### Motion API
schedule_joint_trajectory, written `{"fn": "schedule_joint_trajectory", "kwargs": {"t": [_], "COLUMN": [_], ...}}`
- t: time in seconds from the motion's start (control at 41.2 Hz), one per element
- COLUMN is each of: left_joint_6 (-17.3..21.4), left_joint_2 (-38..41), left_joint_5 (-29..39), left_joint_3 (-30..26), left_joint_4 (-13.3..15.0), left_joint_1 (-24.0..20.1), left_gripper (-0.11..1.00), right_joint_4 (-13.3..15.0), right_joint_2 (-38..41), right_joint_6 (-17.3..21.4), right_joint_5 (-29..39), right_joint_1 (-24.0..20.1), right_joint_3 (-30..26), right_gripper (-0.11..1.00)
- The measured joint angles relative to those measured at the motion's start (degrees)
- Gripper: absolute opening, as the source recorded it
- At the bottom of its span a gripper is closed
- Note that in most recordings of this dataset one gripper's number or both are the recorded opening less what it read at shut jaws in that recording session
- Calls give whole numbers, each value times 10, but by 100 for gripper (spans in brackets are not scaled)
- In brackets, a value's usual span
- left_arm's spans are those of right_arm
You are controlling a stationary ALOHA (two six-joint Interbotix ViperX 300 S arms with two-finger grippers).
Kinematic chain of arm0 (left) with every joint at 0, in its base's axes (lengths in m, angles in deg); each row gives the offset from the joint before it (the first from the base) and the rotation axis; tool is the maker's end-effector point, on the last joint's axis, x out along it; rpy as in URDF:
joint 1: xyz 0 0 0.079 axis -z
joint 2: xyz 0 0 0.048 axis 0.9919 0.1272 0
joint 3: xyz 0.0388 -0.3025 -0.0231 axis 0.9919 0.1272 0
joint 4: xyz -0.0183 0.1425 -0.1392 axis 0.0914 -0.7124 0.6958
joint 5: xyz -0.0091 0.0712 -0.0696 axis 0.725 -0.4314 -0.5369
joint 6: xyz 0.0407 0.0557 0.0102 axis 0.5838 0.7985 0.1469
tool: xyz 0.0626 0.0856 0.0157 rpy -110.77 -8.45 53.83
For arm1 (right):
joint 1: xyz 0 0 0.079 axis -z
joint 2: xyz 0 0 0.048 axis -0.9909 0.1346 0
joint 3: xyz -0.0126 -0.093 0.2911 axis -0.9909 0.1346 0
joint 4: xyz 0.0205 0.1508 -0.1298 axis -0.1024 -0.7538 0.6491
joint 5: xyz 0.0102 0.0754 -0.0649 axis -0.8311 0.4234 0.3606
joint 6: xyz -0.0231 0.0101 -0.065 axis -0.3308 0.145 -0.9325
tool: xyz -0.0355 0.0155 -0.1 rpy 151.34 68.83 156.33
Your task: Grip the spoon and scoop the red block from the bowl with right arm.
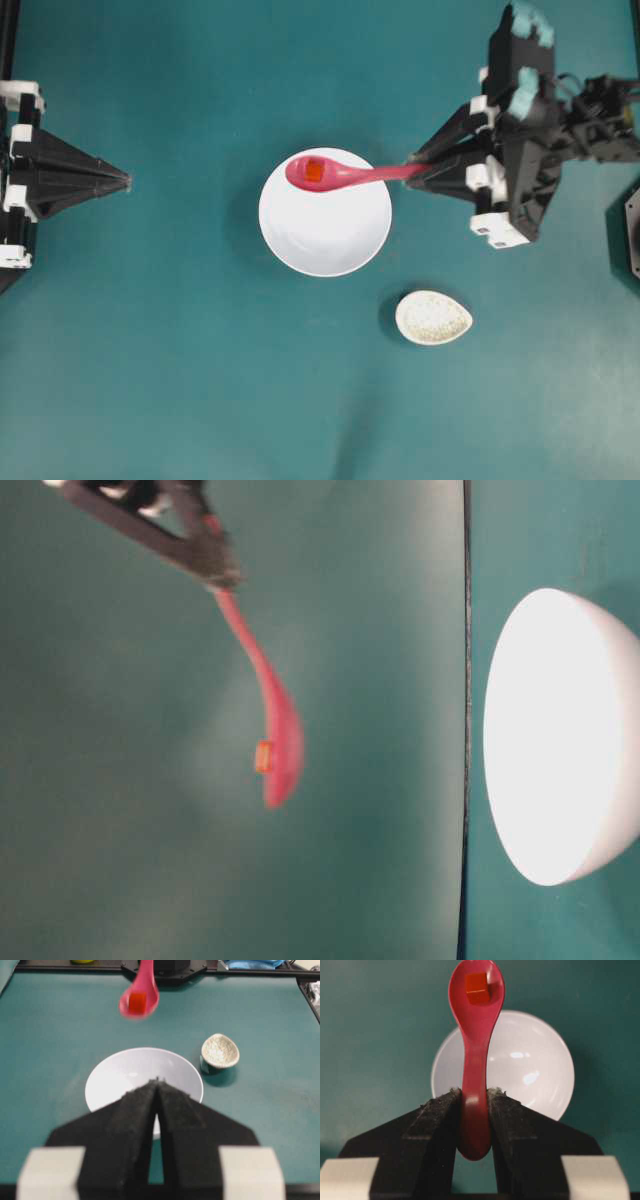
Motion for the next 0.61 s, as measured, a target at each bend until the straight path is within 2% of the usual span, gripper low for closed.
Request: {"fn": "schedule_joint_trajectory", "kwargs": {"t": [0.606], "left_joint_6": [-1], "left_joint_2": [-8], "left_joint_5": [6], "left_joint_3": [0], "left_joint_4": [-1], "left_joint_1": [0], "left_gripper": [0], "right_joint_4": [1], "right_joint_2": [-14], "right_joint_6": [6], "right_joint_5": [11], "right_joint_1": [1], "right_joint_3": [-4], "right_gripper": [26]}}
